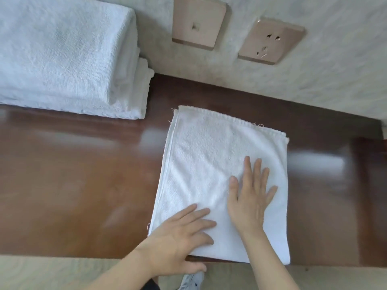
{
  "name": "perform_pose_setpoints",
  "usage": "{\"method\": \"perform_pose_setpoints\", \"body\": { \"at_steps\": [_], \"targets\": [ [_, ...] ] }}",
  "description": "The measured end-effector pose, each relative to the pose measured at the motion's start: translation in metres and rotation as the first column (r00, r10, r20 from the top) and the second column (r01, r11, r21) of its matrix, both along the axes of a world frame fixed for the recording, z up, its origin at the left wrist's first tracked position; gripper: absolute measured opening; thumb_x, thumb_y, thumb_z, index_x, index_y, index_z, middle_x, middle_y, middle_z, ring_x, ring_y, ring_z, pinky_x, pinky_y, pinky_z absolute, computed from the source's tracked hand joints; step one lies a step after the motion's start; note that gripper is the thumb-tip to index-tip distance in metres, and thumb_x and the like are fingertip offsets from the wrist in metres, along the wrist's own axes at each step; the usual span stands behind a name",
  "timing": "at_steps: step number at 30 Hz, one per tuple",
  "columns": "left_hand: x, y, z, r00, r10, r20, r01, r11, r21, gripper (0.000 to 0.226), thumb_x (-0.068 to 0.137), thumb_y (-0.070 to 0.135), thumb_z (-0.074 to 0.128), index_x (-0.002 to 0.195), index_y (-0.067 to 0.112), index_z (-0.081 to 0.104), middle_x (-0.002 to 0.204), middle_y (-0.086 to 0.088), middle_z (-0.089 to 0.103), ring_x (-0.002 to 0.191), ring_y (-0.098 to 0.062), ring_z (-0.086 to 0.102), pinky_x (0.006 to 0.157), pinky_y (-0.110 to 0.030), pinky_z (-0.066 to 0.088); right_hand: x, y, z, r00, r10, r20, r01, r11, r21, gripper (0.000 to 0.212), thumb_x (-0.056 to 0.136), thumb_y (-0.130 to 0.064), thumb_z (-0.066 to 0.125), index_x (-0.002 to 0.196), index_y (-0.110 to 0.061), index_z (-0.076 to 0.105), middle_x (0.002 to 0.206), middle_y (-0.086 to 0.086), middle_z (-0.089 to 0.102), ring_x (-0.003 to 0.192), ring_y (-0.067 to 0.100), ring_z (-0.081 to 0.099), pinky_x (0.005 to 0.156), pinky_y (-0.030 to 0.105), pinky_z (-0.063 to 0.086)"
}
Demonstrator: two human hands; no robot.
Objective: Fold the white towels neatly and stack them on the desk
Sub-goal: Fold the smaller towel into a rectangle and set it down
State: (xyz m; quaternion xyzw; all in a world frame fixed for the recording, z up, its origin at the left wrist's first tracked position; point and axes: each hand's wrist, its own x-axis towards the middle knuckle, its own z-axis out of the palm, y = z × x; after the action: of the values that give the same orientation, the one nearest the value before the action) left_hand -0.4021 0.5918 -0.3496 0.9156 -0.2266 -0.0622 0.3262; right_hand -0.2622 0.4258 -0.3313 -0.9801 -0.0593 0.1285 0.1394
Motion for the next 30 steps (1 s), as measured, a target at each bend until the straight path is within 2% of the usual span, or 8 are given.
{"method": "perform_pose_setpoints", "body": {
  "at_steps": [3, 10, 13, 17, 20, 23, 26, 30],
  "targets": [
    [-0.007, -0.005, -0.002, 0.999, 0.030, 0.045, -0.033, 0.998, 0.056, 0.027, 0.090, 0.049, 0.064, 0.110, 0.031, 0.066, 0.148, 0.008, 0.051, 0.150, -0.016, 0.028, 0.123, -0.041, 0.020, -0.027, -0.023, 0.000, 0.947, 0.320, 0.033, -0.322, 0.940, 0.117, 0.055, 0.106, -0.051, 0.018, 0.159, -0.037, 0.015, 0.169, -0.008, -0.001, 0.156, 0.015, -0.004, 0.125, 0.046, -0.007],
    [-0.003, -0.013, 0.011, 0.987, 0.159, 0.017, -0.160, 0.987, 0.034, 0.020, 0.095, 0.038, 0.054, 0.099, 0.027, 0.071, 0.127, 0.013, 0.067, 0.137, -0.007, 0.047, 0.117, -0.035, 0.034, -0.079, -0.081, 0.003, 0.813, 0.581, 0.028, -0.576, 0.796, 0.185, 0.060, 0.102, -0.060, 0.038, 0.154, -0.031, 0.037, 0.167, -0.007, 0.019, 0.156, 0.014, 0.007, 0.125, 0.045, 0.002],
    [-0.004, -0.017, 0.033, 0.954, 0.299, -0.017, -0.297, 0.951, 0.083, 0.033, 0.097, 0.050, 0.044, 0.104, 0.032, 0.070, 0.104, 0.017, 0.073, 0.103, -0.004, 0.068, 0.083, -0.026, 0.055, -0.085, -0.099, 0.000, 0.752, 0.655, 0.072, -0.657, 0.738, 0.155, 0.053, 0.100, -0.050, 0.050, 0.150, -0.030, 0.046, 0.164, -0.003, 0.030, 0.154, 0.018, 0.019, 0.125, 0.045, 0.012],
    [0.002, -0.019, 0.055, 0.887, 0.462, -0.024, -0.455, 0.881, 0.130, 0.055, 0.088, 0.068, 0.027, 0.108, 0.037, 0.068, 0.093, 0.020, 0.073, 0.084, -0.005, 0.068, 0.062, -0.016, 0.043, -0.063, -0.099, 0.019, 0.845, 0.521, 0.124, -0.534, 0.802, 0.269, 0.025, 0.097, -0.024, 0.055, 0.118, -0.024, 0.069, 0.119, -0.006, 0.071, 0.112, 0.015, 0.062, 0.097, 0.031, 0.043],
    [0.022, -0.010, 0.066, 0.827, 0.555, 0.087, -0.562, 0.816, 0.137, 0.046, 0.090, 0.065, 0.035, 0.103, 0.038, 0.069, 0.085, 0.019, 0.072, 0.076, -0.005, 0.067, 0.057, -0.014, 0.036, -0.026, -0.088, 0.054, 0.904, 0.426, 0.013, -0.415, 0.874, 0.253, 0.016, 0.101, -0.035, 0.057, 0.097, -0.024, 0.068, 0.073, -0.007, 0.061, 0.068, 0.016, 0.053, 0.059, 0.025, 0.037],
    [0.067, 0.010, 0.073, 0.794, 0.553, 0.253, -0.598, 0.786, 0.159, 0.042, 0.092, 0.062, 0.042, 0.092, 0.033, 0.072, 0.068, 0.015, 0.069, 0.057, -0.009, 0.065, 0.046, -0.021, 0.039, 0.025, -0.075, 0.079, 0.914, 0.400, -0.064, -0.385, 0.907, 0.169, 0.032, 0.100, -0.049, 0.053, 0.086, -0.021, 0.059, 0.066, -0.004, 0.055, 0.064, 0.018, 0.051, 0.056, 0.021, 0.035],
    [0.128, 0.039, 0.072, 0.813, 0.479, 0.331, -0.561, 0.796, 0.228, 0.053, 0.090, 0.068, 0.038, 0.087, 0.028, 0.073, 0.054, 0.011, 0.063, 0.044, -0.012, 0.058, 0.041, -0.020, 0.034, 0.087, -0.060, 0.089, 0.918, 0.369, -0.142, -0.359, 0.929, 0.096, 0.042, 0.099, -0.053, 0.051, 0.078, -0.017, 0.053, 0.064, -0.003, 0.053, 0.061, 0.018, 0.050, 0.057, 0.033, 0.038],
    [0.203, 0.067, 0.071, 0.879, 0.443, 0.176, -0.476, 0.822, 0.311, 0.048, 0.091, 0.066, 0.045, 0.102, 0.027, 0.071, 0.073, 0.006, 0.071, 0.066, -0.018, 0.065, 0.055, -0.027, 0.037, 0.157, -0.043, 0.084, 0.929, 0.330, -0.165, -0.323, 0.944, 0.069, 0.045, 0.100, -0.052, 0.052, 0.071, -0.018, 0.046, 0.062, -0.005, 0.049, 0.060, 0.018, 0.048, 0.056, 0.034, 0.033]
  ]
}}
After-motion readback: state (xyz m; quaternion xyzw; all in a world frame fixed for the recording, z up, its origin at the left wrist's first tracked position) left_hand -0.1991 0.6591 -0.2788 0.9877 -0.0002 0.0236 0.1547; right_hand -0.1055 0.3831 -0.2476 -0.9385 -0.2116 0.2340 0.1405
